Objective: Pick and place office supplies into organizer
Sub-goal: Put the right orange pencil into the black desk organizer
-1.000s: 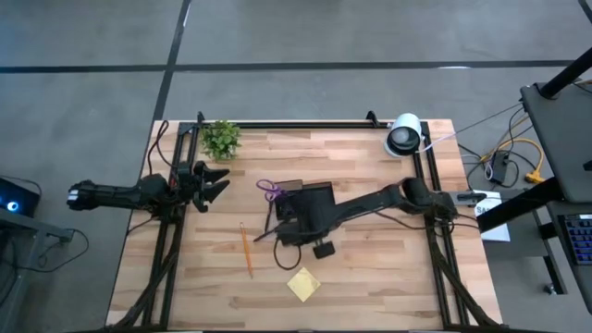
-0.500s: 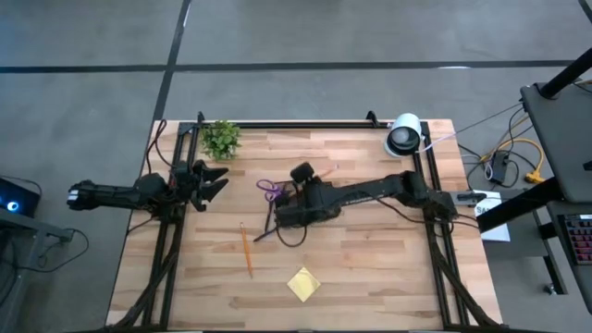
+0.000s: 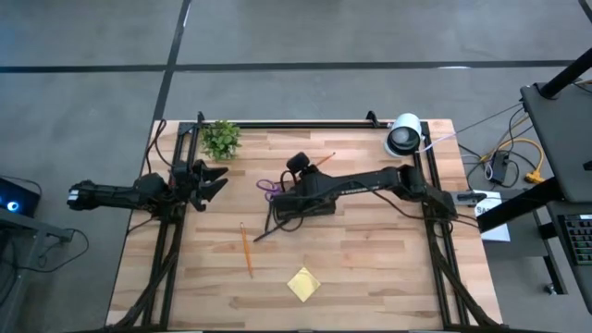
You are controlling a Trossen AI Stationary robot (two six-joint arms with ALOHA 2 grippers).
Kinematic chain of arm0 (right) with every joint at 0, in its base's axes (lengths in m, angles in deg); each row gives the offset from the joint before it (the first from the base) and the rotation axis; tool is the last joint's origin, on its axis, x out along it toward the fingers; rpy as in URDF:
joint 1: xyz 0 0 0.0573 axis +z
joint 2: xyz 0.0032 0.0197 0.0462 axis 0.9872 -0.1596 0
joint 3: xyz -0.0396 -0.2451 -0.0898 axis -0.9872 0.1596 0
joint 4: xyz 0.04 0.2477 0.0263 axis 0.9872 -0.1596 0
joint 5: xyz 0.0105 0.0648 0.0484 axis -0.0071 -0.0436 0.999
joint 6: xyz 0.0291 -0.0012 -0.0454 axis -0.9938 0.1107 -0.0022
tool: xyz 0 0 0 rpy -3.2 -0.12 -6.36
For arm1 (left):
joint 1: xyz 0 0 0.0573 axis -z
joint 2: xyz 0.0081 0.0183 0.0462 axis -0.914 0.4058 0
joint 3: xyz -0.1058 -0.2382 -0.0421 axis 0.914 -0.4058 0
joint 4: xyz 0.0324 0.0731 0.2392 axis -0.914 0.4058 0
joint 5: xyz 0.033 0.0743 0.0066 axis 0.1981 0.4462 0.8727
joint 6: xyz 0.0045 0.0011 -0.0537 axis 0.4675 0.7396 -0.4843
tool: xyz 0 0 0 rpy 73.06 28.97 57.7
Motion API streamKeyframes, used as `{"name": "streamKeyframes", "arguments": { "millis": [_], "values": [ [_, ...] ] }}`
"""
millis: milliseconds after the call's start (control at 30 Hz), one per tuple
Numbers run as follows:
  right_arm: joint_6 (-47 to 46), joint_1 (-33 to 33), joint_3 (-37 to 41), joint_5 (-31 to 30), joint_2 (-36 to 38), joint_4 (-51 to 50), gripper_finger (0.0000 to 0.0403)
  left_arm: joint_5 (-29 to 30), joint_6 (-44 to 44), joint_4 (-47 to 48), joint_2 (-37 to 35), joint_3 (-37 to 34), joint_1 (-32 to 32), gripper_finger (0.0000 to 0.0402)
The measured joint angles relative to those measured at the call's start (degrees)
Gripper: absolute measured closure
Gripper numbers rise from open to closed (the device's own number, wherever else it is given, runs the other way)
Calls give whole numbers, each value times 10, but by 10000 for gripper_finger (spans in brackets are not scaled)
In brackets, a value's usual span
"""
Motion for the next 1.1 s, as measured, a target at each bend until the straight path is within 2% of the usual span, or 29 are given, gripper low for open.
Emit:
{"name": "streamKeyframes", "arguments": {
  "millis": [267,467,733,1100],
  "values": [
    [6,1,0,30,-7,2,390,0,0,1,0,-2,0,166],
    [12,1,0,75,-15,18,390,0,0,2,0,-2,0,166],
    [26,1,-15,73,-21,64,389,0,0,2,3,-2,0,166],
    [8,2,-27,137,-21,88,336,0,0,2,3,-2,0,166]
  ]
}}
